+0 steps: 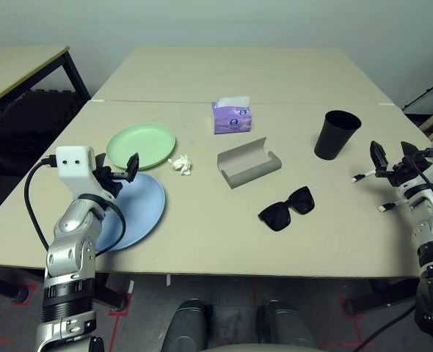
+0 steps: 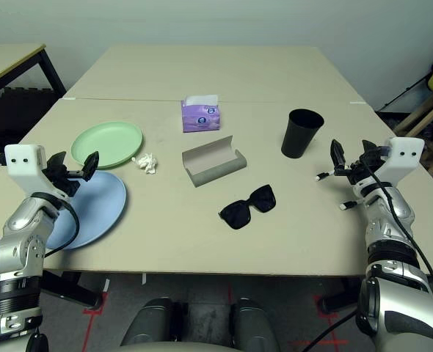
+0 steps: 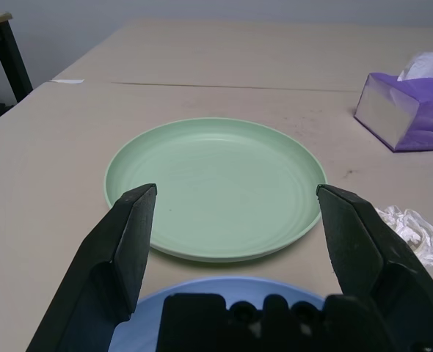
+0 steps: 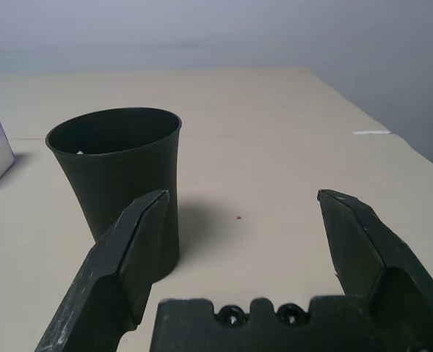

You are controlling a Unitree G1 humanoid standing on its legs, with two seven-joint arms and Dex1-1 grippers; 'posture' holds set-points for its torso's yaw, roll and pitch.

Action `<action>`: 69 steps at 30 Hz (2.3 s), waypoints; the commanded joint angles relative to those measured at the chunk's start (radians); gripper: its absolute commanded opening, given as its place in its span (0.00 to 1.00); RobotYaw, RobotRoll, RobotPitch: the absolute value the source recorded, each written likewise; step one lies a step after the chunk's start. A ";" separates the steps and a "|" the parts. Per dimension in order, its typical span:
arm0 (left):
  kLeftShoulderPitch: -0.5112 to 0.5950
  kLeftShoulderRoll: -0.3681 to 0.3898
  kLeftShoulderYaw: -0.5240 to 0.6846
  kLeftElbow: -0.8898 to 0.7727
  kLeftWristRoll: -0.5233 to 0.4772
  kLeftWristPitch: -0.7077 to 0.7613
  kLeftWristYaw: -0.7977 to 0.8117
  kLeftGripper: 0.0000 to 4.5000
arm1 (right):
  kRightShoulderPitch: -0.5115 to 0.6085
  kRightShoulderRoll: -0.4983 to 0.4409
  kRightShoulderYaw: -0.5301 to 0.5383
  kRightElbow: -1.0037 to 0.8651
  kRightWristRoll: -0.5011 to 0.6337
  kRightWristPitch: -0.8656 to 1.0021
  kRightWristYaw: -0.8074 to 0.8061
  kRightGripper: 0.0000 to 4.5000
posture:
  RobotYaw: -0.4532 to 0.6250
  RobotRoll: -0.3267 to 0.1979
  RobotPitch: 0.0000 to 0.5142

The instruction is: Organize and tidy the items on the table.

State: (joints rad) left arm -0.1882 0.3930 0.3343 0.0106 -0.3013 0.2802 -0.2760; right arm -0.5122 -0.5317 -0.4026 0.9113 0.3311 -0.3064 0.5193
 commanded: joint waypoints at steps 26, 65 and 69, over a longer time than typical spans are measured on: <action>-0.017 -0.013 -0.018 -0.031 0.003 0.022 0.006 0.99 | -0.006 -0.045 0.003 -0.014 0.017 0.059 0.113 1.00 | 0.47 0.62 0.00; -0.038 0.010 -0.026 -0.022 0.004 0.027 -0.012 0.99 | 0.146 -0.219 0.283 -0.493 0.082 0.368 1.023 1.00 | 0.47 0.62 0.00; -0.040 0.015 -0.026 -0.021 0.007 0.027 -0.016 0.99 | 0.140 -0.231 0.298 -0.513 0.072 0.367 1.049 1.00 | 0.47 0.62 0.00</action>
State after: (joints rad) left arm -0.2287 0.3995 0.3128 -0.0166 -0.2961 0.2974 -0.2862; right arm -0.3747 -0.7410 -0.1189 0.4204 0.4043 0.0631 1.5515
